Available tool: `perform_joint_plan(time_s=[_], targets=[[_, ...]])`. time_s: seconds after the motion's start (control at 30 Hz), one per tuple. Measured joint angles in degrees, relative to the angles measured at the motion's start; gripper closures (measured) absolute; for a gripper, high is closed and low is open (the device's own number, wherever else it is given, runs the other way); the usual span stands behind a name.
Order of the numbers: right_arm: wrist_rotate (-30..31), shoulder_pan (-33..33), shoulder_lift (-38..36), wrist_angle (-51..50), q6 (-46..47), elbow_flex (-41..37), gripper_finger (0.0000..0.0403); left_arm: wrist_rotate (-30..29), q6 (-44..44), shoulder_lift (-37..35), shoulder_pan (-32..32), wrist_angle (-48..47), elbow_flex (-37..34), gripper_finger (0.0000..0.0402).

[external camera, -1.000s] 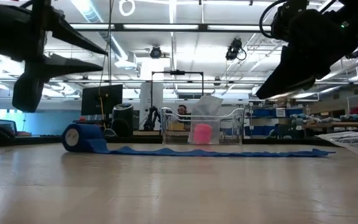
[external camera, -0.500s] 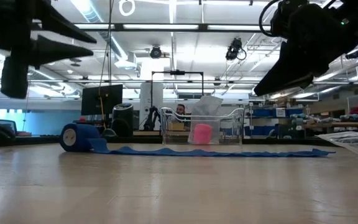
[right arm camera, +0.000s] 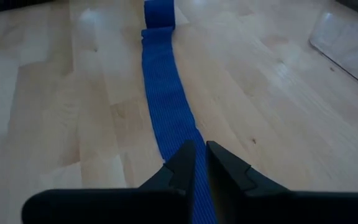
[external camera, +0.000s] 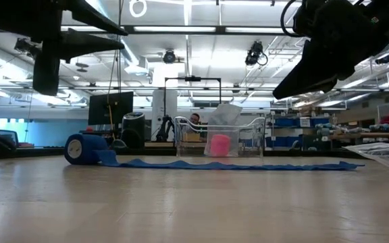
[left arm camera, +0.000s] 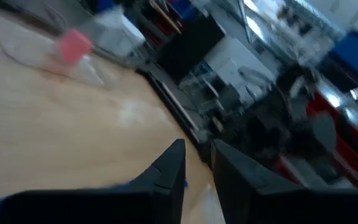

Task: Roll bandage
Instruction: Roll the blue bandage

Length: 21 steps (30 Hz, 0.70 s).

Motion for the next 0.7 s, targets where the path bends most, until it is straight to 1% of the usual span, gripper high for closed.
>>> perform_joint_plan(time_s=[0.03, 0.1, 0.13, 0.2, 0.27, 0.33, 0.4, 0.43, 0.53, 0.7], targets=[[-0.14, 0.0, 0.0, -0.04, -0.19, 0.0, 0.0362, -0.98, 1.61, -0.02, 0.06, 1.66, 0.0, 0.0323], [-0.27, 0.0, 0.0, -0.04, -0.34, 0.0, 0.0362, -0.78, 4.24, -0.04, 0.08, 4.04, 0.0, 0.0331], [-0.27, 0.0, 0.0, -0.04, -0.34, 0.0, 0.0362, 0.52, 4.46, 0.11, 0.06, 4.1, 0.0, 0.0335], [-0.27, 0.09, 0.0, -0.09, -0.34, 0.0, 0.0362, 3.19, 1.88, 1.83, -0.15, 3.97, 0.41, 0.0345], [-0.27, 0.2, 0.0, -0.1, -0.34, 0.0, 0.0362, 3.41, 0.63, 5.15, -0.82, 3.99, 1.74, 0.0353], [-0.27, 0.2, 0.0, -0.11, -0.34, 0.0, 0.0362, 4.54, 1.63, 7.79, -0.99, 6.81, 2.77, 0.0356], [-0.3, 0.2, 0.0, -0.09, -0.34, 0.0, 0.0362, 6.26, 4.55, 8.58, -0.82, 10.75, 2.8, 0.0356], [-0.39, 0.24, 0.0, -0.13, -0.32, 0.0, 0.0362, 8.17, 5.16, 8.93, -0.48, 11.74, 2.9, 0.0354], [-0.6, 0.26, 0.04, -0.04, -0.31, 0.0, 0.0362, 14.16, 3.93, 10.49, 1.15, 10.66, 3.6, 0.0338], [-0.63, 0.26, 0.04, 0.36, -0.31, 0.0, 0.0362, 26.5, 4.08, 11.39, 4.34, 8.93, 5.87, 0.0289]])
